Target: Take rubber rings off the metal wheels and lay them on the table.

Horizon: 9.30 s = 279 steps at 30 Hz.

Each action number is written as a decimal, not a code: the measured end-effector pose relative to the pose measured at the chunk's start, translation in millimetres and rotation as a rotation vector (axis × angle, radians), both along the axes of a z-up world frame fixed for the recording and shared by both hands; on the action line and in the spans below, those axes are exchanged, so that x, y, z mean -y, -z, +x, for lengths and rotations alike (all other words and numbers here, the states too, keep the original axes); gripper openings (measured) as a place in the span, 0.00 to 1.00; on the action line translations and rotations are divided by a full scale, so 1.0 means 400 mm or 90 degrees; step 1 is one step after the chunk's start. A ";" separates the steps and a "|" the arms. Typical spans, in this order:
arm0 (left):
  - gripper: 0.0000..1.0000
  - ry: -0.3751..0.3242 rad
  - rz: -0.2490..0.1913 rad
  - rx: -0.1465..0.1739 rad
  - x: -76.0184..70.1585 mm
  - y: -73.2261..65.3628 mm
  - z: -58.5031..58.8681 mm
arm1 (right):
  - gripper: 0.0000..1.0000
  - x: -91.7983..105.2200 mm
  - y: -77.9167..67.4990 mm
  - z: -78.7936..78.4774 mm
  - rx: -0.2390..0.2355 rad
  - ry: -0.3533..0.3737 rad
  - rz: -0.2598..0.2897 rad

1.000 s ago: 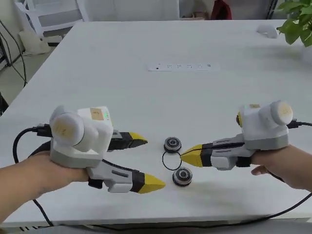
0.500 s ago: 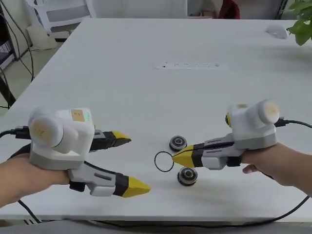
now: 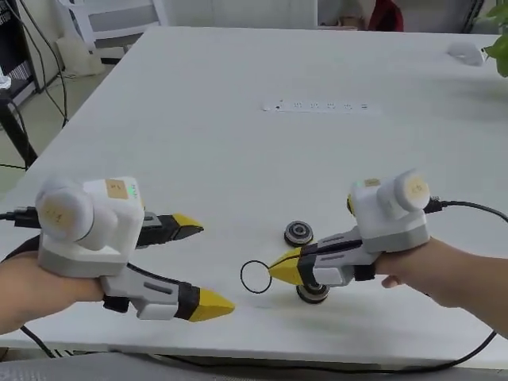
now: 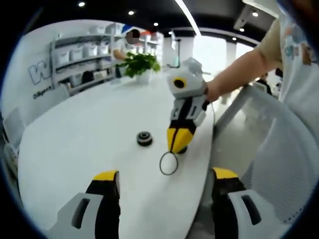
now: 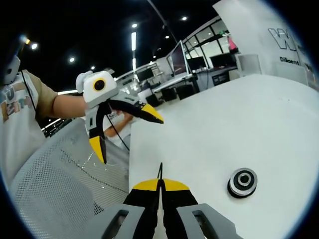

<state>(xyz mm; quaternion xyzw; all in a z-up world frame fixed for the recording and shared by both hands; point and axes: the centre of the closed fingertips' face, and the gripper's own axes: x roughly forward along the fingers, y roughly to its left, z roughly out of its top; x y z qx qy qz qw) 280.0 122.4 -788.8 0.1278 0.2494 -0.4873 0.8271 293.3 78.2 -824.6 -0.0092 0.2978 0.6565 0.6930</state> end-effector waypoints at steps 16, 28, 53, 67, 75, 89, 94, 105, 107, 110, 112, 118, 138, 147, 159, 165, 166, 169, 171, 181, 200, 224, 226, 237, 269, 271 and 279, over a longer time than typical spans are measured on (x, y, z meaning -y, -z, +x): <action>0.75 0.001 0.014 -0.002 -0.010 0.011 -0.011 | 0.00 0.004 0.048 0.009 0.047 -0.003 -0.058; 0.75 0.001 0.025 -0.009 -0.010 0.024 -0.019 | 0.12 0.019 0.056 0.007 0.075 -0.012 -0.074; 0.74 -0.019 0.041 -0.002 0.035 0.009 0.004 | 0.37 0.139 -0.010 0.023 0.134 0.006 -0.017; 0.73 0.037 0.038 -0.001 0.081 0.010 0.022 | 0.41 0.200 -0.003 0.023 0.146 0.049 -0.023; 0.71 0.069 0.030 -0.001 0.104 0.019 0.034 | 0.39 0.218 0.015 0.022 0.146 0.070 -0.037; 0.66 0.115 0.031 -0.009 0.163 0.042 0.037 | 0.36 0.248 0.037 0.031 0.146 0.083 -0.050; 0.62 0.125 0.034 -0.008 0.180 0.047 0.042 | 0.36 0.238 0.043 0.030 0.148 0.073 -0.052; 0.57 0.139 0.039 -0.015 0.214 0.066 0.055 | 0.34 0.219 0.063 0.023 0.150 0.051 -0.060; 0.55 0.138 0.037 -0.018 0.220 0.068 0.058 | 0.34 0.215 0.064 0.021 0.149 0.050 -0.058; 0.54 0.140 0.036 -0.020 0.226 0.074 0.061 | 0.33 0.211 0.069 0.019 0.149 0.046 -0.059; 0.53 0.144 0.038 -0.021 0.230 0.078 0.063 | 0.32 0.208 0.071 0.018 0.148 0.043 -0.060; 0.50 0.150 0.040 -0.024 0.246 0.090 0.063 | 0.31 0.203 0.081 0.015 0.146 0.040 -0.061; 0.31 0.165 0.052 -0.020 0.296 0.122 0.068 | 0.31 0.205 0.090 0.020 0.144 0.042 -0.058; 0.24 0.179 0.053 -0.020 0.312 0.133 0.060 | 0.31 0.207 0.093 0.022 0.141 0.045 -0.056; 0.18 0.202 0.080 -0.001 0.311 0.149 0.049 | 0.30 0.207 0.095 0.019 0.139 0.049 -0.053; 0.16 0.182 0.074 -0.010 0.310 0.149 0.055 | 0.29 0.205 0.094 0.017 0.139 0.048 -0.051; 0.15 0.181 0.072 -0.009 0.310 0.149 0.055 | 0.29 0.204 0.094 0.016 0.138 0.048 -0.050; 0.14 0.182 0.076 0.004 0.310 0.151 0.056 | 0.29 0.203 0.093 0.015 0.139 0.047 -0.050; 0.14 0.186 0.081 0.015 0.310 0.152 0.056 | 0.29 0.203 0.093 0.016 0.140 0.047 -0.049; 0.13 0.175 0.074 0.022 0.309 0.152 0.060 | 0.28 0.185 0.089 0.018 0.136 0.049 -0.040; 0.13 0.168 0.072 0.030 0.308 0.153 0.061 | 0.23 0.190 0.098 0.010 0.142 0.044 -0.051; 0.13 0.158 0.075 0.031 0.307 0.154 0.060 | 0.12 0.209 0.103 0.009 0.163 0.043 -0.073; 0.13 0.158 0.075 0.030 0.307 0.154 0.061 | 0.12 0.210 0.103 0.009 0.163 0.045 -0.074; 0.13 0.156 0.075 0.031 0.306 0.154 0.061 | 0.03 0.219 0.109 0.015 0.113 0.073 -0.069; 0.12 0.149 0.081 0.030 0.306 0.154 0.060 | 0.00 0.223 0.067 0.027 -0.038 0.172 -0.014; 0.12 0.148 0.082 0.031 0.306 0.154 0.060 | 0.00 0.220 0.065 0.026 -0.042 0.174 -0.013; 0.12 0.145 0.086 0.030 0.306 0.154 0.061 | 0.00 0.214 0.059 0.025 -0.059 0.182 -0.005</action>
